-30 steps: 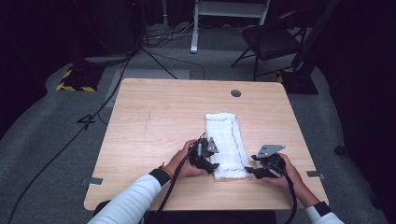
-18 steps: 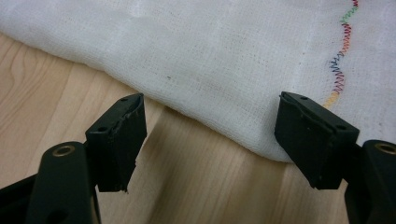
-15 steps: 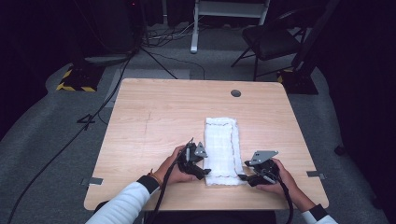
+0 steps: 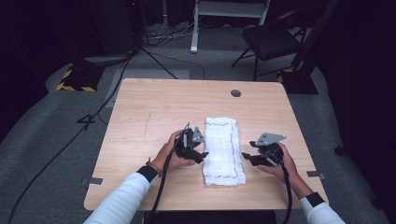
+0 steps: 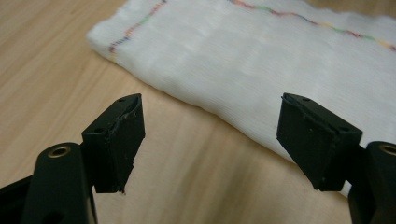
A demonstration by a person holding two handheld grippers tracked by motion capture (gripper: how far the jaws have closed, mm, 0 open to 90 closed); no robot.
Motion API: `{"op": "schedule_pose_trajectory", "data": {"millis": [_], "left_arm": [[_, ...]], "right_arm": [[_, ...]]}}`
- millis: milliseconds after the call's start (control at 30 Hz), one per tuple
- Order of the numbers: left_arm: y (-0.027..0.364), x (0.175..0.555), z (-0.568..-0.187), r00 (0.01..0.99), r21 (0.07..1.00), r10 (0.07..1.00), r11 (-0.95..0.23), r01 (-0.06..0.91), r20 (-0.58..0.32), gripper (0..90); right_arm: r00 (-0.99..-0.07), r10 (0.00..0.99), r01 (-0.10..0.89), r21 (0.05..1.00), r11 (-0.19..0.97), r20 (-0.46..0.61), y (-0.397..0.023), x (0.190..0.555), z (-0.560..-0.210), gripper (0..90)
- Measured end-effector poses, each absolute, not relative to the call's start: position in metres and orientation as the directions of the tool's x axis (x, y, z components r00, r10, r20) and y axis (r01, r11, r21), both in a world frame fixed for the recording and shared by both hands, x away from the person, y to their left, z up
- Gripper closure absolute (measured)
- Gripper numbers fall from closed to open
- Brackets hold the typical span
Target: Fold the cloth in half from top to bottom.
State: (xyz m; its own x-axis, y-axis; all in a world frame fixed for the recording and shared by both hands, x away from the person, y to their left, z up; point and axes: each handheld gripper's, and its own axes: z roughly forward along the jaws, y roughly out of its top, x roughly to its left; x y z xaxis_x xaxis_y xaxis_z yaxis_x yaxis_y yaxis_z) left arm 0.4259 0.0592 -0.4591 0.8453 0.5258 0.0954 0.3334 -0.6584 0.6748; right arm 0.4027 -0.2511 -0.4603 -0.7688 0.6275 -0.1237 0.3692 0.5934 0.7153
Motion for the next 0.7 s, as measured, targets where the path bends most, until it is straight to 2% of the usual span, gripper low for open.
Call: {"op": "schedule_pose_trajectory", "data": {"millis": [100,367,567,700], "left_arm": [[0.06,0.442,-0.456,0.828,0.687,0.552,-0.639,0.346,0.096,24.4],[0.044,0.488,-0.46,0.792,0.712,0.603,-0.598,0.368,0.097,25.0],[0.028,0.516,-0.471,0.764,0.687,0.636,-0.603,0.406,0.107,25.4],[0.026,0.528,-0.48,0.751,0.68,0.655,-0.588,0.438,0.083,25.4]], "right_arm": [[-0.737,0.655,0.361,0.724,0.588,-0.165,-0.248,0.419,-0.456,41.6],[-0.692,0.699,0.371,0.744,0.556,-0.178,-0.236,0.464,-0.452,44.0],[-0.681,0.719,0.426,0.724,0.543,-0.139,-0.226,0.494,-0.461,44.6],[-0.682,0.723,0.454,0.713,0.534,-0.107,-0.221,0.509,-0.469,44.3]]}}
